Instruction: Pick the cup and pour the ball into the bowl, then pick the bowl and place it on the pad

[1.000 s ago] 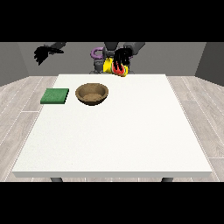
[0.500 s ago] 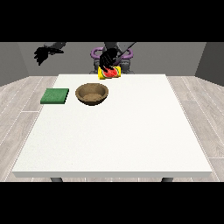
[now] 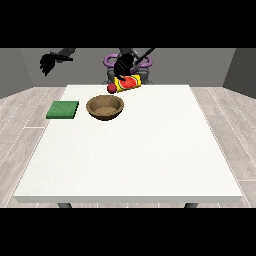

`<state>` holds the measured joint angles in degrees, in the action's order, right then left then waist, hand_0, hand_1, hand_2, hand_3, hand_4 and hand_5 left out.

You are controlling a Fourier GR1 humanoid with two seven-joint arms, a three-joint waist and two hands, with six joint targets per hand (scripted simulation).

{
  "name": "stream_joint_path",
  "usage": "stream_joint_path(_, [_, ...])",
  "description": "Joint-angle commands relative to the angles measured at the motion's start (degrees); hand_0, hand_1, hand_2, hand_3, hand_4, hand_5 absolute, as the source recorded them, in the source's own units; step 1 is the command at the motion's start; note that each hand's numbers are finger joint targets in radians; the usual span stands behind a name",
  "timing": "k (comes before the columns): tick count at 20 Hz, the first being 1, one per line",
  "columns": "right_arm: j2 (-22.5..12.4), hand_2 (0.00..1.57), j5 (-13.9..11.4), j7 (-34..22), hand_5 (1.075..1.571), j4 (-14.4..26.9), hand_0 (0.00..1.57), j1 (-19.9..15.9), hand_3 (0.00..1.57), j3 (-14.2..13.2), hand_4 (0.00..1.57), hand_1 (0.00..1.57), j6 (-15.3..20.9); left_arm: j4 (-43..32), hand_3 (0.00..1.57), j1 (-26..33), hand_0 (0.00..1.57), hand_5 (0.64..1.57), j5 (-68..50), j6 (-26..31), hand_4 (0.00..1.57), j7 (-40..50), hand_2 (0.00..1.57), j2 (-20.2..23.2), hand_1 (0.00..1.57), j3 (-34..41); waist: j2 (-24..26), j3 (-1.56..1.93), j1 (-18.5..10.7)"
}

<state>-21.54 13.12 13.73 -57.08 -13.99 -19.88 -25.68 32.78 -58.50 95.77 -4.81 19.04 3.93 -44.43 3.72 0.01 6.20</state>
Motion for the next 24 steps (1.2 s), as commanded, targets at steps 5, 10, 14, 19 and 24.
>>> stream_joint_path(5, [1.0, 0.00, 1.2, -0.1, 1.567, -0.1, 0.00, 2.2, 0.00, -2.2, 0.00, 0.00, 2.9, 10.3, 1.57, 7.4, 1.30, 1.156, -24.4, -15.2, 1.57, 3.9, 1.57, -0.2, 1.30, 25.2, 0.2, -0.67, -6.2])
stream_joint_path(10, [3.3, 0.00, 0.8, -0.6, 1.568, -1.2, 0.00, 0.2, 0.00, -1.4, 0.36, 0.00, 5.5, 18.8, 0.00, 15.3, 0.56, 1.502, -44.9, -24.1, 0.89, -1.2, 0.00, -3.8, 0.56, 35.9, -4.8, -1.33, -7.4])
stream_joint_path(14, [6.0, 0.00, -0.2, 0.0, 1.568, -2.8, 0.00, -3.0, 0.00, 0.7, 0.30, 0.00, 7.2, 25.3, 0.00, 21.2, 0.00, 1.550, -64.0, -24.7, 0.00, -9.3, 0.00, -3.9, 0.00, 38.2, -10.3, -1.29, -6.5])
stream_joint_path(19, [10.9, 0.00, -3.8, -0.3, 1.571, -3.5, 0.00, -5.6, 0.00, 1.9, 0.20, 0.00, 17.2, 33.7, 0.00, 28.0, 0.00, 1.564, -82.4, -16.9, 0.00, -23.0, 0.00, -3.9, 0.00, 35.8, -11.8, -0.48, -11.5])
stream_joint_path(24, [13.3, 0.00, -2.8, 1.0, 1.570, -0.9, 0.00, -6.9, 0.00, -0.3, 0.32, 0.00, 22.2, 35.3, 0.00, 33.7, 0.00, 1.564, -87.1, -6.0, 0.00, -32.1, 0.00, -3.0, 0.00, 37.4, -13.3, -0.05, -16.9])
